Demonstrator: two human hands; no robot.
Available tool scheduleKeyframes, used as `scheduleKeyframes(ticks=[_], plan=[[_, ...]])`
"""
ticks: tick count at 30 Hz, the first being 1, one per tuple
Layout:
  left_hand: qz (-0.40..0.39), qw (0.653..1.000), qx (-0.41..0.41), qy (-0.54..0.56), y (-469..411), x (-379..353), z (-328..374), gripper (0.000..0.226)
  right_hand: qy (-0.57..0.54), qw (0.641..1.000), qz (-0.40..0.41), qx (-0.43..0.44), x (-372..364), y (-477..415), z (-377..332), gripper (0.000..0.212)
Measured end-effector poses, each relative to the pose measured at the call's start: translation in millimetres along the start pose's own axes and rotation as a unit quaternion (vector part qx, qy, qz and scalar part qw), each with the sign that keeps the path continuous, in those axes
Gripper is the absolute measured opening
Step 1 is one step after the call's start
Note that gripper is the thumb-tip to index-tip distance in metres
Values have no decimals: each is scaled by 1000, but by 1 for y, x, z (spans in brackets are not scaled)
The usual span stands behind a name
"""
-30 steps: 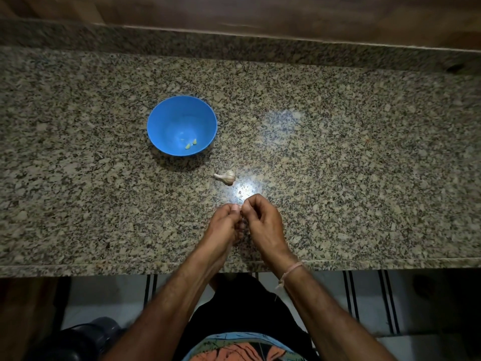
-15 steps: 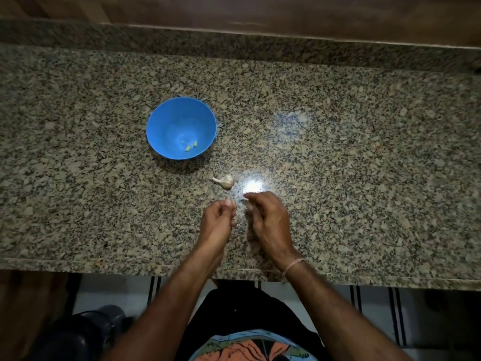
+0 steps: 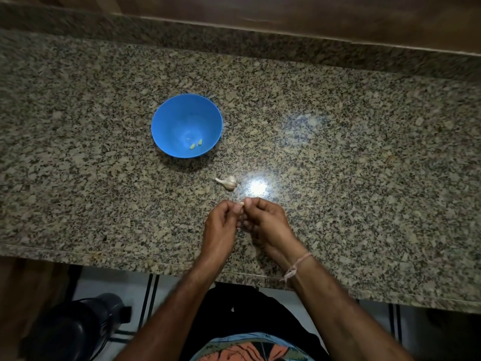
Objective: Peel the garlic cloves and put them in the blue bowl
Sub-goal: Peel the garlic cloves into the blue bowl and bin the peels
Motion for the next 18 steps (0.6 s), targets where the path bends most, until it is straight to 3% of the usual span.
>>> scheduleKeyframes(ticks=[4,6,9,18], plan=[[25,993,-43,-108,0,5,5,4,-33,999,16,-26,6,2,-1,10],[38,985,-66,-153,-1,7,8,12,-10,1000,21,-15,9,2,-2,12],[54,967,-115,-222,-1,8,12,4,41,999,34,14,13,0,-3,17],[86,945,-150,-280,0,16,8,5,113,992,53,33,7,4,-2,30]])
Point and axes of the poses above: each hand's wrist, its own y-axis away from the middle knuckle, its own x-axis out of the back of the hand, z = x × y, the point moved 3 cm from there along -y, towards the middle knuckle, and after that the axes turned 7 degrees about -x, right-handed, at the moved point
